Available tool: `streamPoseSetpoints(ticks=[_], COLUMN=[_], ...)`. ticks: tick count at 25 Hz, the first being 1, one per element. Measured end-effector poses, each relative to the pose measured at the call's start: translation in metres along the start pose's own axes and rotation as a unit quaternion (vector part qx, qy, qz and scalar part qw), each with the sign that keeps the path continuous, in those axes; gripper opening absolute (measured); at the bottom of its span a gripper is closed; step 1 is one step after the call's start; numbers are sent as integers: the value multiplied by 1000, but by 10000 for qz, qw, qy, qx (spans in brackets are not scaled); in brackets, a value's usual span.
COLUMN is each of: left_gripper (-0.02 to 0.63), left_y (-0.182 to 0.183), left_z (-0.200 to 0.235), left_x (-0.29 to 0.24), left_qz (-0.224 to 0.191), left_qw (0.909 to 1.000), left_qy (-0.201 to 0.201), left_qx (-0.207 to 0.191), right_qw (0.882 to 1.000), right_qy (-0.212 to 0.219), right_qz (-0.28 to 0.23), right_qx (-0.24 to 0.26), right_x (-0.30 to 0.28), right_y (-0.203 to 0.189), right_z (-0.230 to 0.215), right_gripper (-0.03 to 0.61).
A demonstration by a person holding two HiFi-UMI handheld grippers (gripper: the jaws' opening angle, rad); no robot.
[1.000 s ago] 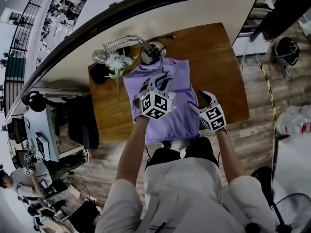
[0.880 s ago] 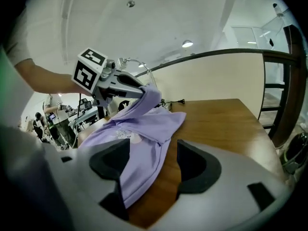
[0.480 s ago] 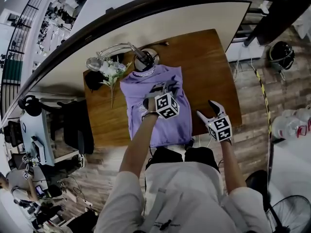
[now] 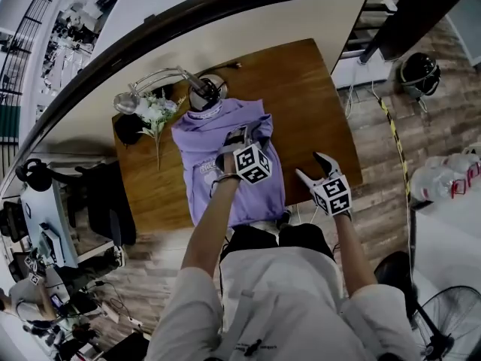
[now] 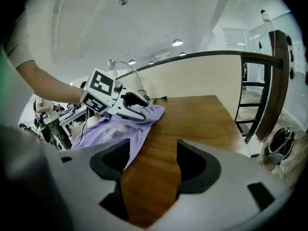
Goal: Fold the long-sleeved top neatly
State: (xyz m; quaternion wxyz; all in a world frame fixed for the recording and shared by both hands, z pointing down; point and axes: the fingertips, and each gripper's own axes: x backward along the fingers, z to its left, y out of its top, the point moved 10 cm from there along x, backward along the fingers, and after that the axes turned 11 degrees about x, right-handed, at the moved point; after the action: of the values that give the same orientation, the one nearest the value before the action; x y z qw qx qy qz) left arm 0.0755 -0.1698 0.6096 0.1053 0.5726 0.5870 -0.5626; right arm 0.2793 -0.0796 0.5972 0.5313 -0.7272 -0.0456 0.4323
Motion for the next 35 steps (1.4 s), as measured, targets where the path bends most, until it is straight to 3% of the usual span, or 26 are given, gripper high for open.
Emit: streamPoseSetpoints(ticks=[7,9,11,12,13,15,16,17,19,20,21,23,25,26,27,28,29,31,32,33,34,35], left_gripper=[232,232,232,232,232,232,232,232,230,230,230,230,230,230,230,230,230,230,230,230,230,230], left_y=[-14,-23,-37,-46,-56,-79,-92,-103,-124,-132,-141,-159,-176,-183,-190,-197,-204,-216,-222,-227,-231,-235], left_z=[-6,-6,-7,-8,-9,-10,-10,-10,-10,-10,-11,-15,-21,-25,-29,-32,-34,-39,-41,-44,-45,-47], left_x=[26,36,50,58,65,79,85,92,103,108,112,118,123,126,128,130,132,138,140,143,147,150], left_qz=[-350,-389,-398,-376,-331,-187,-106,-40,15,17,16,49,155,214,267,321,376,468,496,509,511,508], left_qw=[9941,9911,9851,9818,9790,9733,9698,9656,9552,9490,9424,9284,9160,9108,9061,9018,8979,8911,8884,8862,8842,8823], left_qy=[597,679,764,823,893,1030,1094,1158,1280,1330,1374,1455,1526,1557,1588,1619,1652,1708,1733,1757,1778,1794], left_qx=[836,1074,1488,1667,1804,2041,2176,2327,2669,2857,3050,3417,3707,3818,3912,3993,4062,4179,4222,4257,4290,4323], right_qw=[9982,9962,9909,9822,9647,9067,8797,8617,8491,8491,8521,8668,8769,8762,8751,8816,8995,9410,9518,9566,9582,9591], right_qy=[376,524,626,710,837,1063,1063,979,712,609,605,1105,1965,2278,2430,2372,2087,1252,997,889,838,767], right_qz=[-323,-392,-348,-368,-439,-607,-639,-619,-460,-398,-425,-950,-2056,-2651,-3075,-3168,-2880,-1661,-1124,-790,-632,-581], right_qx=[-323,-569,-1136,-1702,-2460,-4036,-4591,-4940,-5214,-5232,-5181,-4769,-3874,-3318,-2838,-2571,-2539,-2670,-2673,-2662,-2660,-2662], right_x=[-37,-59,-82,-93,-102,-120,-128,-135,-149,-154,-158,-162,-155,-147,-139,-137,-140,-156,-162,-165,-164,-162], right_y=[23,34,37,36,33,25,21,19,21,26,35,69,113,131,141,141,127,87,72,62,56,52], right_z=[-2,-6,-14,-21,-27,-36,-38,-41,-46,-47,-46,-35,-19,-15,-14,-16,-22,-33,-34,-33,-31,-29], right_gripper=[301,296,297,304,313,340,353,353,337,240,72,49,49,49,51,51,51,60,84,151,238,243])
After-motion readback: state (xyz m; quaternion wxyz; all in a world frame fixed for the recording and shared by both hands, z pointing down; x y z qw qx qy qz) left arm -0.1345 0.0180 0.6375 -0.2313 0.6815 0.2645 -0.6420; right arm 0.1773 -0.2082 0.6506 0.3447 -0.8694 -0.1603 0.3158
